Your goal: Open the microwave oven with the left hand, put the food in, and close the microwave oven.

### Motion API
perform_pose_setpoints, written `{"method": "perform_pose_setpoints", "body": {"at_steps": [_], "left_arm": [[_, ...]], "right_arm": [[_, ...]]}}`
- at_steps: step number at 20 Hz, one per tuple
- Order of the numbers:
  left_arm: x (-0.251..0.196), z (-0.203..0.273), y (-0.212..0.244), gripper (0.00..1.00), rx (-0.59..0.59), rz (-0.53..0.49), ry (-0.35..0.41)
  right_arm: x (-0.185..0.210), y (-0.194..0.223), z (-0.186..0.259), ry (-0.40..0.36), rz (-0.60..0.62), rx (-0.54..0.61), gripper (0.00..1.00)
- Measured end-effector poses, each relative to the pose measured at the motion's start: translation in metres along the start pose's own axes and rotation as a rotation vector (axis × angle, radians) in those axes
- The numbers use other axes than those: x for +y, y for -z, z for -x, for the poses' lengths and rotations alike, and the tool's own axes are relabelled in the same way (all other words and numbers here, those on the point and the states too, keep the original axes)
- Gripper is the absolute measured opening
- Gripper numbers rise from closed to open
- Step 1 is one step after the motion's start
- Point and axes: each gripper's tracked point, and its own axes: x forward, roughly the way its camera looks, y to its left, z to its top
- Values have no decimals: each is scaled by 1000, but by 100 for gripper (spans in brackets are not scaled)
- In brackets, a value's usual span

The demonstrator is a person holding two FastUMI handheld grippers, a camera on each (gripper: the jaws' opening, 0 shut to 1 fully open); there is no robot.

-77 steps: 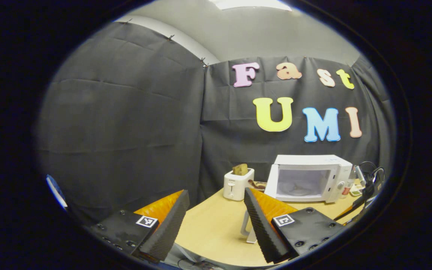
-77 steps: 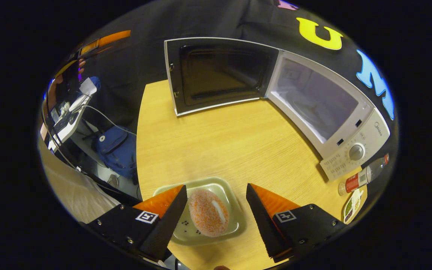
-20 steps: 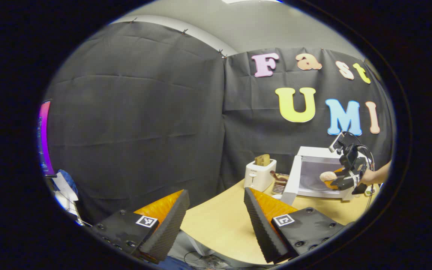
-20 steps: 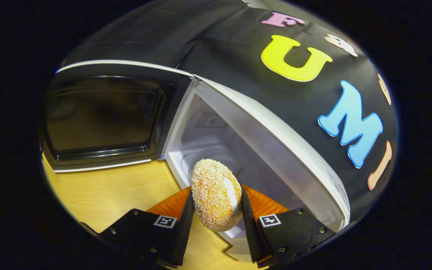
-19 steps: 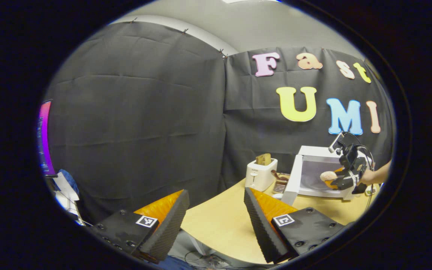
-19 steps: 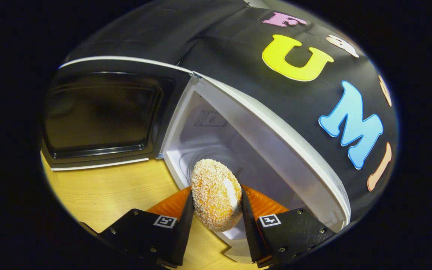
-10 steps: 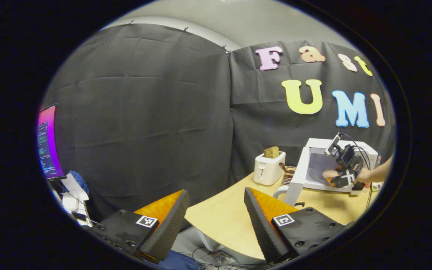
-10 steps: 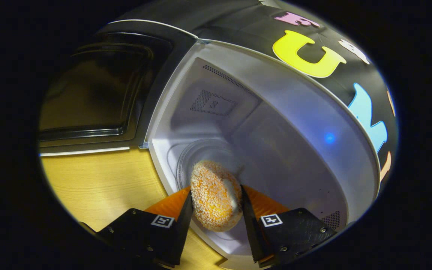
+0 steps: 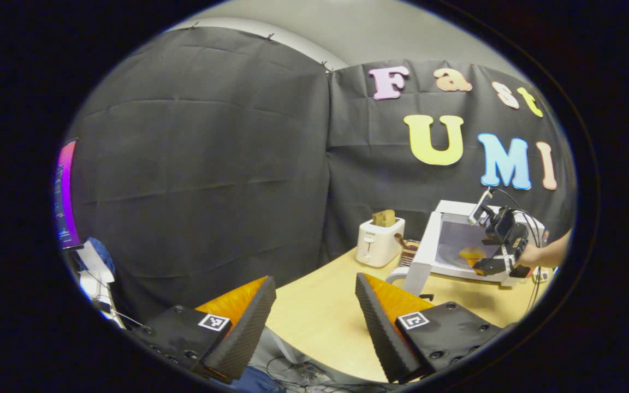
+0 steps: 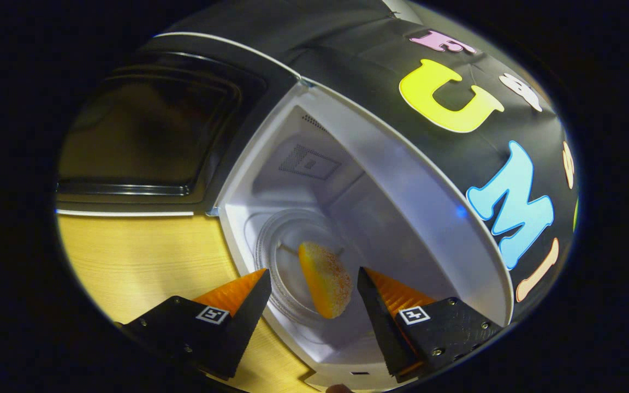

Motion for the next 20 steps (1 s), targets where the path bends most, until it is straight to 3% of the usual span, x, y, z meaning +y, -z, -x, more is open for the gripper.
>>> {"method": "perform_pose_setpoints", "body": {"at_steps": [3, 8, 18, 20], "left_arm": [[-14, -23, -2, 95, 1, -7, 79], [-30, -72, 4, 95, -8, -83, 179], [-63, -142, 65, 96, 100, -101, 316], [-69, -144, 76, 86, 127, -89, 336]], "right_arm": [[10, -8, 43, -31, -90, -36, 97], [0, -20, 114, 5, -202, -91, 97], [-70, 1, 234, 251, -484, -116, 98], [-77, 14, 249, 291, -527, -102, 97]]}}
